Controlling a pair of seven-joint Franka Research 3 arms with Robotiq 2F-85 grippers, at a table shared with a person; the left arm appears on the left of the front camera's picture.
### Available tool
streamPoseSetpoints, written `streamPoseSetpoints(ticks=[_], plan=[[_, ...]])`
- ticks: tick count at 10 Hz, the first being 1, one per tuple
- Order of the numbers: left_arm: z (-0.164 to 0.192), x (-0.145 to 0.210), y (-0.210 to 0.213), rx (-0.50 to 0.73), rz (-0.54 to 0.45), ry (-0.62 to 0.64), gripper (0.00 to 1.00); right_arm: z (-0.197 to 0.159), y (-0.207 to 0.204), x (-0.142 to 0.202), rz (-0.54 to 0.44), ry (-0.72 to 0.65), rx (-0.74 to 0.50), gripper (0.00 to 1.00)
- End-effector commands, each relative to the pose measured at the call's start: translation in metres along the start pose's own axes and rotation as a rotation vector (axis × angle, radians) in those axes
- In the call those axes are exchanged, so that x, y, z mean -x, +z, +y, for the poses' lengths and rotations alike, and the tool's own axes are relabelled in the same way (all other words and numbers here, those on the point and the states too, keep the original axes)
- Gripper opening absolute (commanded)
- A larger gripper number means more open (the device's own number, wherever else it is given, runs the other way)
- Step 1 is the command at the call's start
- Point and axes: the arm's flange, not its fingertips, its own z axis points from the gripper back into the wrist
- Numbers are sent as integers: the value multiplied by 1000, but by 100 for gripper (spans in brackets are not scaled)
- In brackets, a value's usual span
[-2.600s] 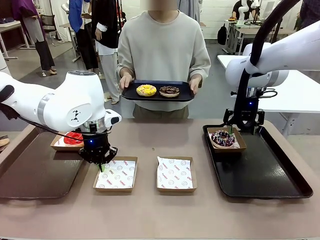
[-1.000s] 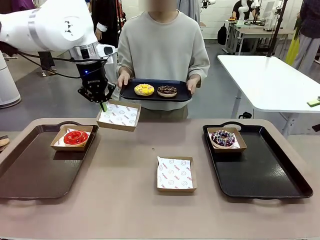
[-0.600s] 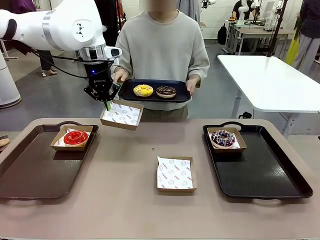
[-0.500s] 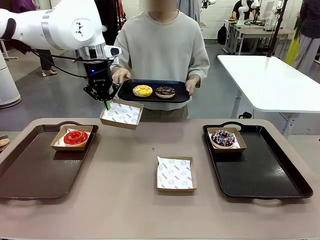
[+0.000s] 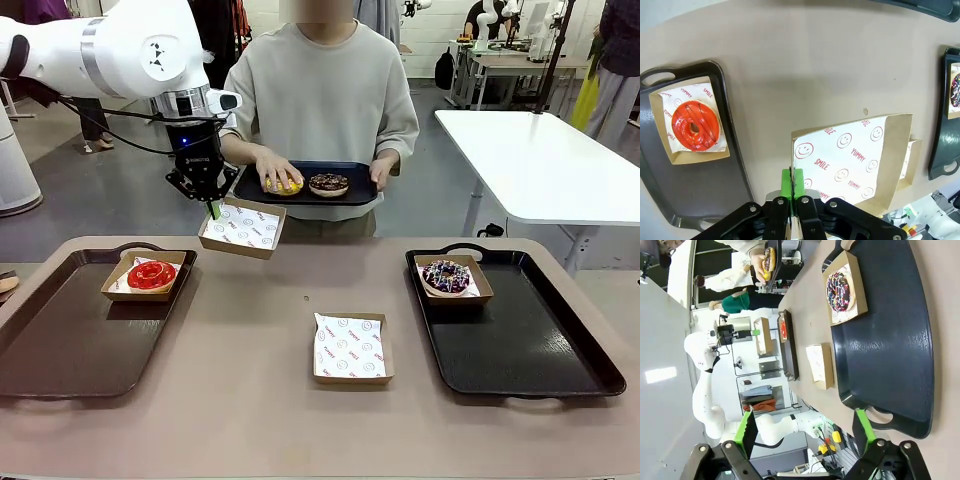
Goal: Individually package the donuts and arrange them on the tray.
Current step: Place the picked Paper togo box on the Handle tray while simultaneously picking up another Paper togo box from the table with the other hand.
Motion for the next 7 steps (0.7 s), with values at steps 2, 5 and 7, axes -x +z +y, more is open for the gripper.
streamPoseSetpoints(ticks=[2,5,7], plan=[[3,7,0,13,-3,10,0,2,1,-2,2,-9,4,100],[3,7,0,13,-3,10,0,2,1,-2,2,-9,4,100],[3,7,0,13,-3,10,0,2,1,-2,2,-9,4,100]])
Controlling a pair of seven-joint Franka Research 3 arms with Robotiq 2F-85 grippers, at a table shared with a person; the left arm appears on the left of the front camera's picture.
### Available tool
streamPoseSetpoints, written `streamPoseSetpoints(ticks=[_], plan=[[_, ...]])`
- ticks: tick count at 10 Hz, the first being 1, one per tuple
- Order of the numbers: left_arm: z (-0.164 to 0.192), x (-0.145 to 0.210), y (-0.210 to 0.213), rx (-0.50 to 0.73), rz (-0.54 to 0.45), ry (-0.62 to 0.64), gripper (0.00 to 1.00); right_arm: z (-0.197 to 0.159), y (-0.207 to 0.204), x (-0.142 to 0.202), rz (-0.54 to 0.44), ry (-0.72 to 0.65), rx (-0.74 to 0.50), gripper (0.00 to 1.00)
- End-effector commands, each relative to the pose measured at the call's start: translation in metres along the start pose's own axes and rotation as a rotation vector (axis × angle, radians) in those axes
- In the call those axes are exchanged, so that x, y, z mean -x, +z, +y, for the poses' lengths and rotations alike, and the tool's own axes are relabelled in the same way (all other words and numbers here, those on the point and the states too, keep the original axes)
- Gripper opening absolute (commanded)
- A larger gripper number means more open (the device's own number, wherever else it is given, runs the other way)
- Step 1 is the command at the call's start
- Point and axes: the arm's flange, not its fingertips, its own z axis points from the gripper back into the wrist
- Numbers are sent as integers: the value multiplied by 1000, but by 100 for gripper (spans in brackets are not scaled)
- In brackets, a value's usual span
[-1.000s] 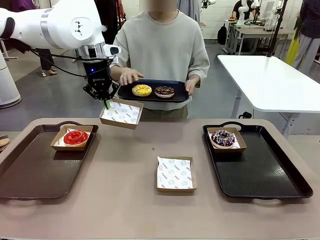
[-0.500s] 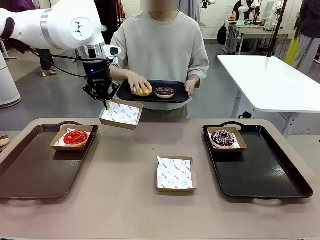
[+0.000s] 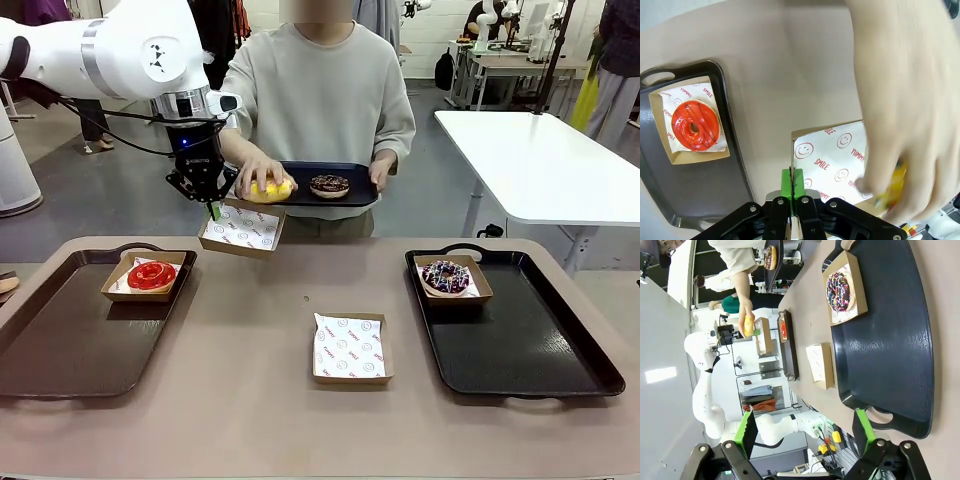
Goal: Individually package the donuts and arrange them on the tray.
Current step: Place the picked Paper togo box on the Handle tray while simultaneously picking up another Paper togo box from the table with the other hand.
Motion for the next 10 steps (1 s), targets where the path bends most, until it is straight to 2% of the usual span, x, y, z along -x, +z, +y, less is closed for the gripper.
streamPoseSetpoints(ticks=[1,10], plan=[[3,7,1,13,-4,10,0,2,1,-2,2,-9,3,100],[3,7,1,13,-4,10,0,2,1,-2,2,-9,3,100]])
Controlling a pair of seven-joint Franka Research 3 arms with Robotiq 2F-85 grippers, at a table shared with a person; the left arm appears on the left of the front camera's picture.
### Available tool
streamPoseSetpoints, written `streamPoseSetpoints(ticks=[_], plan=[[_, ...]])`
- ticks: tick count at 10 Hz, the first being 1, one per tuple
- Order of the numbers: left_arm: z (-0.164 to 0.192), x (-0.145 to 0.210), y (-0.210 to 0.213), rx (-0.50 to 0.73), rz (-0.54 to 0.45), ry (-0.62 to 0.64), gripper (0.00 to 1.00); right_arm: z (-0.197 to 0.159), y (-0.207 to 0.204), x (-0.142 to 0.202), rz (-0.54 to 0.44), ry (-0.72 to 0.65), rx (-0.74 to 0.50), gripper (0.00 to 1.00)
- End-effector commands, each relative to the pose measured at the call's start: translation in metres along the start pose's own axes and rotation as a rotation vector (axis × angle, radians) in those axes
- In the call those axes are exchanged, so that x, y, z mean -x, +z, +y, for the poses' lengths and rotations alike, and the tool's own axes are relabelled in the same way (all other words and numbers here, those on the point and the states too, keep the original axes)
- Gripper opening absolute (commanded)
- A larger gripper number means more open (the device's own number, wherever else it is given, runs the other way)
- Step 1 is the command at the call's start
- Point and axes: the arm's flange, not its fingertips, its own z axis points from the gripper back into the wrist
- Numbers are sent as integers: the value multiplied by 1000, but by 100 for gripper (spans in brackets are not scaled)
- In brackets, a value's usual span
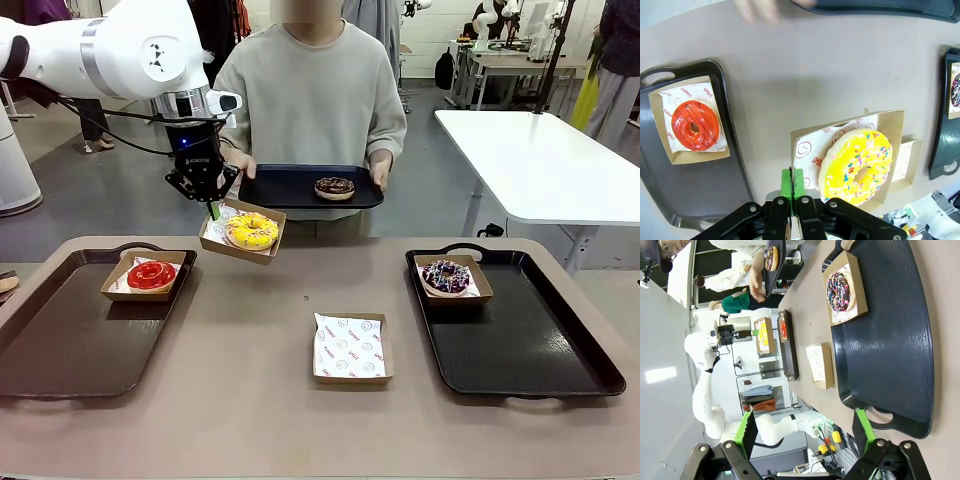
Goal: Individually package the donuts and arrange them on the tray.
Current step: Place the picked Paper togo box on the Handle tray while simultaneously picking up another Paper togo box from the table with the other hand.
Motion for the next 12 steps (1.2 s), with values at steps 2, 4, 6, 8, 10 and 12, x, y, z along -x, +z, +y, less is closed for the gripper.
streamPoseSetpoints(ticks=[2,4,6,8,10,12], plan=[[2,7,1,13,-4,9,0,2,1,-2,2,-9,3,100],[2,7,1,13,-4,9,0,2,1,-2,2,-9,3,100],[2,7,1,13,-4,9,0,2,1,-2,2,-9,3,100],[2,7,1,13,-4,9,0,2,1,-2,2,-9,3,100],[2,7,1,13,-4,9,0,2,1,-2,2,-9,3,100],[2,7,1,13,-4,9,0,2,1,-2,2,-9,3,100]])
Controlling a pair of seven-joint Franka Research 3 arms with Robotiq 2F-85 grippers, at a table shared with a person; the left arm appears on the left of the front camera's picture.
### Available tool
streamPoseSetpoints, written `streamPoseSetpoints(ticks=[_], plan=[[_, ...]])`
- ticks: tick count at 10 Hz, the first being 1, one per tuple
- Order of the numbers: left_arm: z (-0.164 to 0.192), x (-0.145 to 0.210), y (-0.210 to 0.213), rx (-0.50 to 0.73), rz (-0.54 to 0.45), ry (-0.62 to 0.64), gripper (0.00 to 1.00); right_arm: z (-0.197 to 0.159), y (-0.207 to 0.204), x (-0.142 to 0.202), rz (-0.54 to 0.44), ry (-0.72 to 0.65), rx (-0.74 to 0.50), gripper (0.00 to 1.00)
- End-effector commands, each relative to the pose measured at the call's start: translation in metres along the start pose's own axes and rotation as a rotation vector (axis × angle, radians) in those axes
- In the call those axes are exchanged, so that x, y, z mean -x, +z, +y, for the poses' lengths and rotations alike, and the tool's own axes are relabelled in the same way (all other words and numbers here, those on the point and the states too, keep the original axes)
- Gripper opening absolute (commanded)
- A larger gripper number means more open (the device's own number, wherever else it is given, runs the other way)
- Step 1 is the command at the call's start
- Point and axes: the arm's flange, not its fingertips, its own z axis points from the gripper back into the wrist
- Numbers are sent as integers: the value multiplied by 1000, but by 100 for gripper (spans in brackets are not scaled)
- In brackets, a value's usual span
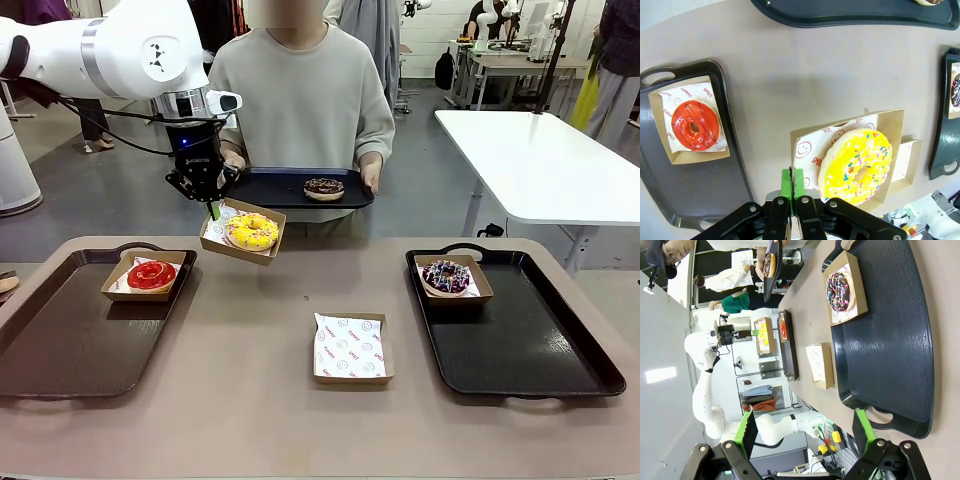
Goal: Individually package the donuts and arrange them on the tray.
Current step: Place the picked Paper togo box on the Handle tray while simultaneously picking up another Paper togo box from the table with the other hand.
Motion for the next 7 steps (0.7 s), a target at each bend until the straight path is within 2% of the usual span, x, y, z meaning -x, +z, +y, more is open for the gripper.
streamPoseSetpoints(ticks=[1,7], plan=[[2,7,1,13,-5,9,0,2,1,-2,2,-9,3,100],[2,7,1,13,-5,9,0,2,1,-2,2,-9,3,100]])
